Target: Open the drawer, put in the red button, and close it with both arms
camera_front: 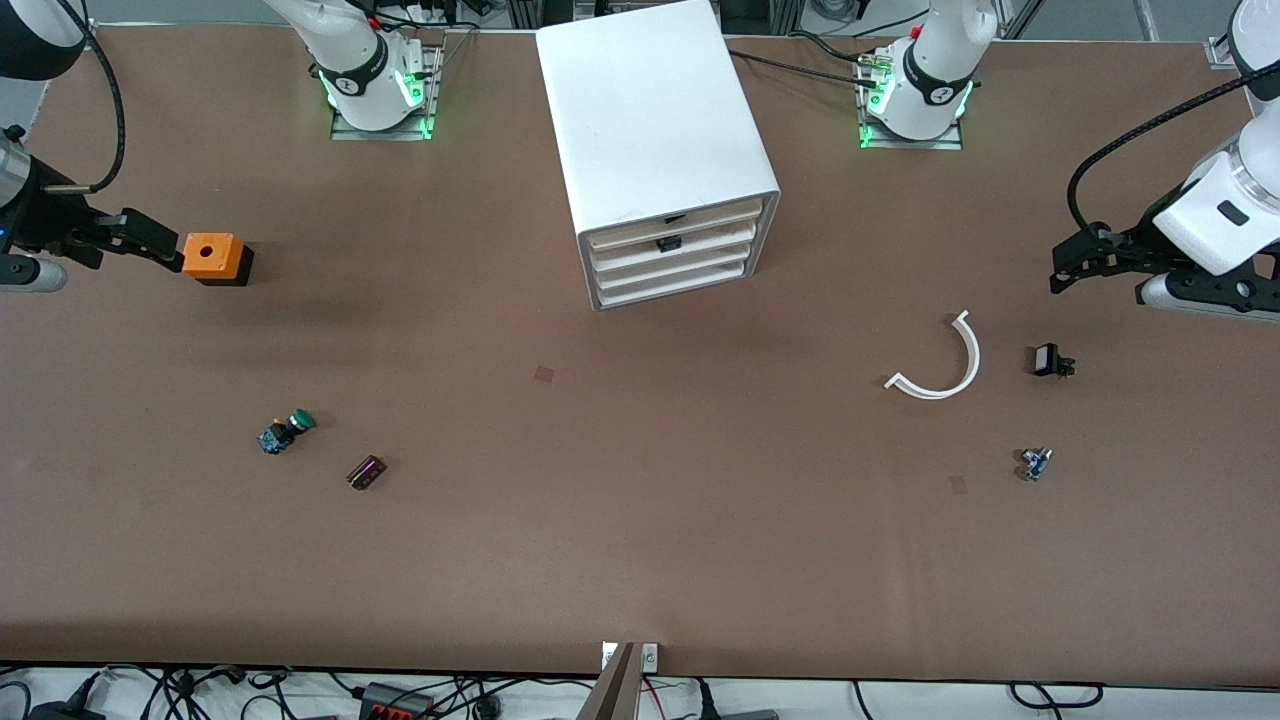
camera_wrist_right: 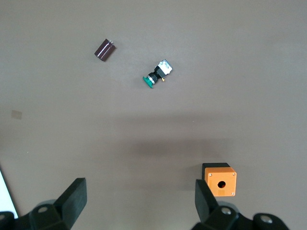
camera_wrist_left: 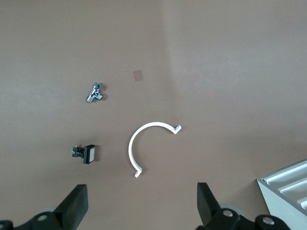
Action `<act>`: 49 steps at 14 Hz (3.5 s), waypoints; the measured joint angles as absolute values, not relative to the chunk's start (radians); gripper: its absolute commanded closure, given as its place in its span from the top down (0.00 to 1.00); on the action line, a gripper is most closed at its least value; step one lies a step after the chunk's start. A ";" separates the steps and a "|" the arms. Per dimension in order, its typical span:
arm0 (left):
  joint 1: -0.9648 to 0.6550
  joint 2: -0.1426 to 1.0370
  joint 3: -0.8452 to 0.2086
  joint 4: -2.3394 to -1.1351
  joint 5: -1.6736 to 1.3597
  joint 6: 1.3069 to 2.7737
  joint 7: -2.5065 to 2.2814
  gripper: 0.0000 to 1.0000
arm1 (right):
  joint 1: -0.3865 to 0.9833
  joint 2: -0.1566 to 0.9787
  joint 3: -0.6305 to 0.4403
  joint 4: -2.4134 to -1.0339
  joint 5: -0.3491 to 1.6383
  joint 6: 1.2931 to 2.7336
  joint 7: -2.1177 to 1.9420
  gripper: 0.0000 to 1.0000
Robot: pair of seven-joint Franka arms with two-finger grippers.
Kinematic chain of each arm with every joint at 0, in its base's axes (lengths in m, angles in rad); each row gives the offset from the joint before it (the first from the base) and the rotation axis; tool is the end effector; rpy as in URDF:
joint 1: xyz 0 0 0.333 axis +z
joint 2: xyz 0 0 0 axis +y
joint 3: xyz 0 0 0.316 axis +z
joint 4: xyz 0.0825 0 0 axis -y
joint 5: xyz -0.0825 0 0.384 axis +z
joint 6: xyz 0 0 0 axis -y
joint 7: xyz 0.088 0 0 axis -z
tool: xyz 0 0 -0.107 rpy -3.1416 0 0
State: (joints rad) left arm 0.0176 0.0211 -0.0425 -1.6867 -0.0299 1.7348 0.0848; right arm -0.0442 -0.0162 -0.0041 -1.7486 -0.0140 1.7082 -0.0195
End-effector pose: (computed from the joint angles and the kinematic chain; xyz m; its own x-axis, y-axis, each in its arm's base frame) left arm 0.5714 -0.0167 0.5719 0.9941 -0.1045 0.0294 -0.1054 -0.9940 0.0281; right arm 0.5543 -0.0281 0.5608 0.9993 -0.0269 -0.0245 -0.0265 -0.9996 0.0133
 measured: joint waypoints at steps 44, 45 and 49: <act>0.023 0.012 -0.030 -1.669 -0.026 1.593 -0.005 1.00 | -0.037 -0.056 -0.001 -1.804 -0.014 1.702 -0.022 1.00; 0.022 0.012 -0.030 -1.668 -0.026 1.593 -0.005 1.00 | -0.037 -0.057 -0.001 -1.804 -0.014 1.702 -0.022 1.00; 0.021 0.014 -0.031 -1.665 -0.026 1.592 -0.005 1.00 | -0.037 -0.058 -0.001 -1.804 -0.014 1.702 -0.022 1.00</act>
State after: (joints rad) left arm 0.0214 0.0141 -0.0313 -1.6654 -0.0261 1.5915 -0.0049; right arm -0.0371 -0.0581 -0.0007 -1.8044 -0.0141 1.7021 -0.0222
